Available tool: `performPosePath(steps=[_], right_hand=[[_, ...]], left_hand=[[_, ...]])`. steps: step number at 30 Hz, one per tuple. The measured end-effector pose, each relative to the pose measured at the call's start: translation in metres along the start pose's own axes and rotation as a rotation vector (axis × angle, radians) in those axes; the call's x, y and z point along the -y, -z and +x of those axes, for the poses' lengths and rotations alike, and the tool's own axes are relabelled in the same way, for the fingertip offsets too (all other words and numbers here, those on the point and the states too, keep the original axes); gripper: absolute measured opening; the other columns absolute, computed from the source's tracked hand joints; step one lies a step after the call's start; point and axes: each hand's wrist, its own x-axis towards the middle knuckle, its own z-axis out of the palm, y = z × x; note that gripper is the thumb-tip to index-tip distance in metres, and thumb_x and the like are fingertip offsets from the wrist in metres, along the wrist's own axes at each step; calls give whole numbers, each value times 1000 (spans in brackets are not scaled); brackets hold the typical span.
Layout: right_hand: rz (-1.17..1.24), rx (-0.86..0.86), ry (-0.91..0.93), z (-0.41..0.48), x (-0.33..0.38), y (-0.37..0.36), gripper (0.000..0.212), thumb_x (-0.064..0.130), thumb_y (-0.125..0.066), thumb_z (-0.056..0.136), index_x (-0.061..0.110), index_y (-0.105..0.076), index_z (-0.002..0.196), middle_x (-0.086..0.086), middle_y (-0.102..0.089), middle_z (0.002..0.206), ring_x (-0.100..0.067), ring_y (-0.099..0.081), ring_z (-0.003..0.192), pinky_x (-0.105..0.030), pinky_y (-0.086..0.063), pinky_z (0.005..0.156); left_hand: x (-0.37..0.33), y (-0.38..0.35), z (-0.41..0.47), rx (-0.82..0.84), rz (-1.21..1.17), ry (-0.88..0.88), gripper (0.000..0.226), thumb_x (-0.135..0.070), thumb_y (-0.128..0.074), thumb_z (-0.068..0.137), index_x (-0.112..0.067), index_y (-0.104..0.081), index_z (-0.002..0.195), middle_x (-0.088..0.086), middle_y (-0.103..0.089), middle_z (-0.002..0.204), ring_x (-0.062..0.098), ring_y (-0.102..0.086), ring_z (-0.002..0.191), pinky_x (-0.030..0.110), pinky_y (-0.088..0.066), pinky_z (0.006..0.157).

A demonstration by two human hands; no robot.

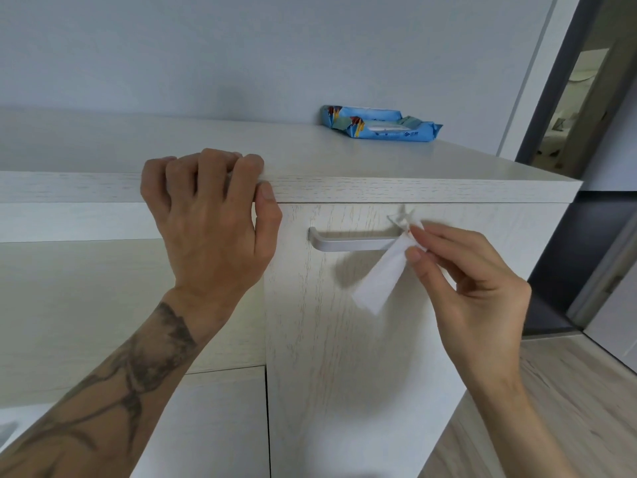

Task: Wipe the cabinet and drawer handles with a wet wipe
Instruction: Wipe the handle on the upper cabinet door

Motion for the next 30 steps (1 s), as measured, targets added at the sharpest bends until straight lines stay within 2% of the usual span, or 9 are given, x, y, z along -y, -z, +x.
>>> performPosePath(steps=[4,8,12,18,22,26,30], right_hand=[[-126,-5,162,-2,3,-2,24,4,-80,94,18,-77,113,5,-73,114,-10,-70,111,-22,-55,94],[-203,24,247,4,7,-10,25,5,-80,95,19,-77,115,6,-73,112,-20,-65,113,-28,-51,98],[-268,61,351,5,21,-34,14,14,-78,97,19,-82,109,9,-73,105,-14,-58,106,-37,-44,94],[-361,126,319,9,49,-66,7,15,-78,94,18,-84,96,6,-67,89,-14,-51,99,-28,-31,90],[-530,96,326,13,60,-85,10,5,-77,88,14,-81,88,-1,-67,87,-26,-58,97,-34,-33,84],[-483,20,424,0,49,-71,6,7,-80,92,12,-83,93,0,-73,93,-23,-56,99,-32,-32,88],[-439,-9,440,0,42,-72,5,13,-80,96,15,-84,97,2,-75,99,-20,-53,103,-33,-30,91]], left_hand=[[0,-1,0,-2,6,-3,32,-27,-38,107,-10,-66,106,12,-62,97,29,-45,96,49,-33,97],[0,-1,0,3,4,-4,31,-26,-40,106,-10,-66,106,11,-63,97,29,-45,96,49,-34,96],[2,-2,-1,1,9,-14,32,-27,-40,107,-10,-67,106,11,-64,96,29,-45,96,49,-35,96],[4,-3,0,-21,39,-23,34,-27,-39,107,-9,-68,105,12,-64,95,28,-45,94,48,-34,94],[3,-1,-1,7,20,-20,34,-29,-39,108,-10,-67,108,12,-64,98,29,-45,96,48,-35,95],[2,2,-1,35,26,-15,35,-30,-38,108,-9,-67,108,12,-64,99,29,-44,97,48,-34,95],[1,5,0,64,35,-2,37,-30,-36,109,-9,-67,107,12,-63,100,28,-44,97,48,-35,96]])
